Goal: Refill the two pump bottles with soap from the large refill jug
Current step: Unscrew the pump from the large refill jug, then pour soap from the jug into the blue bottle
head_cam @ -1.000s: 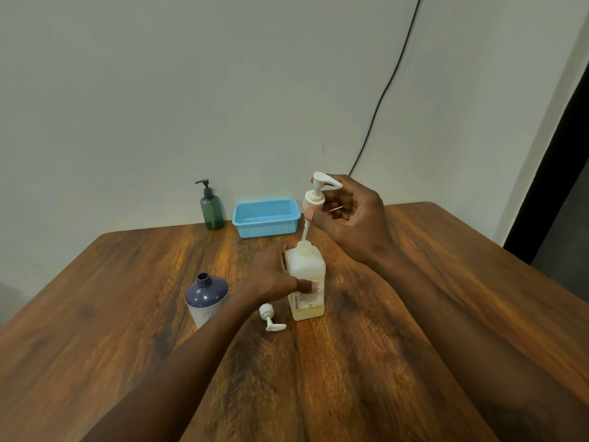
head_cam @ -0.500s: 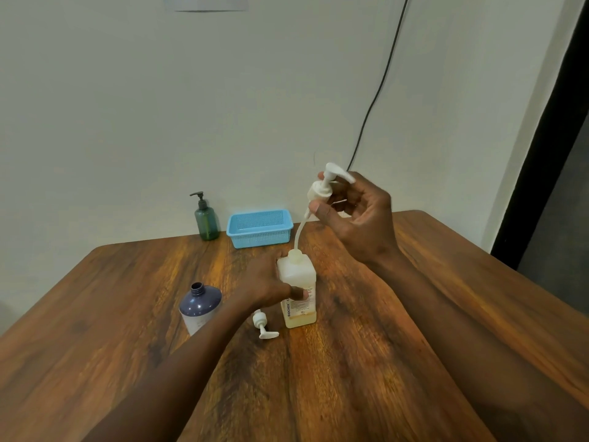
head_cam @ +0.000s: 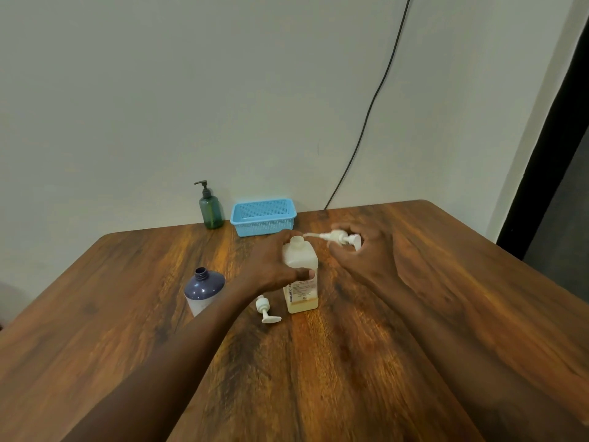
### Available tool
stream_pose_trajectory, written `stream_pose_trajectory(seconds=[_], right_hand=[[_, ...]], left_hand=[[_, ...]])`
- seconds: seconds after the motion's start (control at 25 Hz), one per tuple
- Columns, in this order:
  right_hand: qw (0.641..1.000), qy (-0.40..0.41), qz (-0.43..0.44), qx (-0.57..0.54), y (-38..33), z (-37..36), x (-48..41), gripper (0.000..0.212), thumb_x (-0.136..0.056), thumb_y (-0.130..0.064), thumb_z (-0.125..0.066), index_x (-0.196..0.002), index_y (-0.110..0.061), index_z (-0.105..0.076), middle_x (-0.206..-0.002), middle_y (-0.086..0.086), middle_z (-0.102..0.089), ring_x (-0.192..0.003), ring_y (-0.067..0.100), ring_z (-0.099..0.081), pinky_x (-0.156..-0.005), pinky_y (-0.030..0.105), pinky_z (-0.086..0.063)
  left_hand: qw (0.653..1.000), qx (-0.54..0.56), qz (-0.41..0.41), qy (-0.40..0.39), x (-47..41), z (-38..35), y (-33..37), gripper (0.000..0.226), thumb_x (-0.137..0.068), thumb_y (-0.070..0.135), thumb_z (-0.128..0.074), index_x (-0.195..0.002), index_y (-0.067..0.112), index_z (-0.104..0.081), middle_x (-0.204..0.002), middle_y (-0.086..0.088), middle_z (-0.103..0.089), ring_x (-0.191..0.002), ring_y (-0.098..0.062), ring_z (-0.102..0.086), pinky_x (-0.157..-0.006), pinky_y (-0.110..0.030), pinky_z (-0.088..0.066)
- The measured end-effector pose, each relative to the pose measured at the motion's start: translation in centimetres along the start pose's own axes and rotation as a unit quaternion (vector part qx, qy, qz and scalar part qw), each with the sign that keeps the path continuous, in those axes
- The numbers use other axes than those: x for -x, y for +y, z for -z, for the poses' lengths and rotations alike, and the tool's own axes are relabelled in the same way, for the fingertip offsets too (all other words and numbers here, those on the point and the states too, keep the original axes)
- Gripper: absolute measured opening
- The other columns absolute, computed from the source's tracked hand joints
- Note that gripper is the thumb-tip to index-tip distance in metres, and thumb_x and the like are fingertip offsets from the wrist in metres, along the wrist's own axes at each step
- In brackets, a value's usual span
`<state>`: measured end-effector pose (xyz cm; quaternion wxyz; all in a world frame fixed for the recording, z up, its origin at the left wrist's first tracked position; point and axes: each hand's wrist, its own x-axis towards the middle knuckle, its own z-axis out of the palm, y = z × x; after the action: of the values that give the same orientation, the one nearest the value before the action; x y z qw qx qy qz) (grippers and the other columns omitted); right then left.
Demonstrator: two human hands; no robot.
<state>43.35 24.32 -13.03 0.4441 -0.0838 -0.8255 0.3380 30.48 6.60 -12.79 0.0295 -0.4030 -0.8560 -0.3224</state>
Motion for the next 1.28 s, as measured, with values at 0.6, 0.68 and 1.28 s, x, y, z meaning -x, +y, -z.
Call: stream_pose_trajectory(seconds=[0.6, 0.68, 1.28], right_hand=[[0.938, -0.159, -0.203, 0.231, 6.0, -3.6, 5.0, 0.036, -0.081, -0.063, -0.067, -0.084, -0.027, -0.071, -0.071, -0.015, -0.067, -0.066, 0.007, -0.065, -0.066, 0.038, -0.062], [0.938, -0.162, -0.212, 0.219, 5.8, -3.6, 4.8, 0.039, -0.082, -0.057, -0.070, -0.104, -0.025, -0.073, -0.093, -0.011, -0.073, -0.083, 0.009, -0.069, -0.076, 0.039, -0.062], [0.919, -0.320, -0.178, -0.149, 1.7, -6.3, 0.4, 0.083, -0.083, -0.018, -0.083, -0.143, -0.044, -0.032, -0.132, -0.002, -0.057, -0.111, 0.013, -0.063, -0.076, 0.024, -0.059]], left_hand=[[1.000, 0.006, -0.003, 0.020, 1.5, 0.4, -0.9, 0.078, -0.069, 0.045, -0.089, -0.135, 0.022, -0.054, -0.135, 0.002, -0.062, -0.121, -0.017, -0.059, -0.096, -0.034, -0.053], [1.000, 0.004, 0.000, 0.025, 1.7, 0.8, -1.3, 0.081, -0.068, 0.047, -0.090, -0.136, 0.022, -0.053, -0.136, 0.002, -0.061, -0.123, -0.018, -0.059, -0.098, -0.037, -0.053], [0.996, 0.028, 0.060, 0.058, 7.6, 8.7, -8.1, 0.097, -0.066, 0.059, -0.088, -0.147, 0.028, -0.044, -0.149, 0.000, -0.052, -0.130, -0.013, -0.052, -0.086, -0.015, -0.039]])
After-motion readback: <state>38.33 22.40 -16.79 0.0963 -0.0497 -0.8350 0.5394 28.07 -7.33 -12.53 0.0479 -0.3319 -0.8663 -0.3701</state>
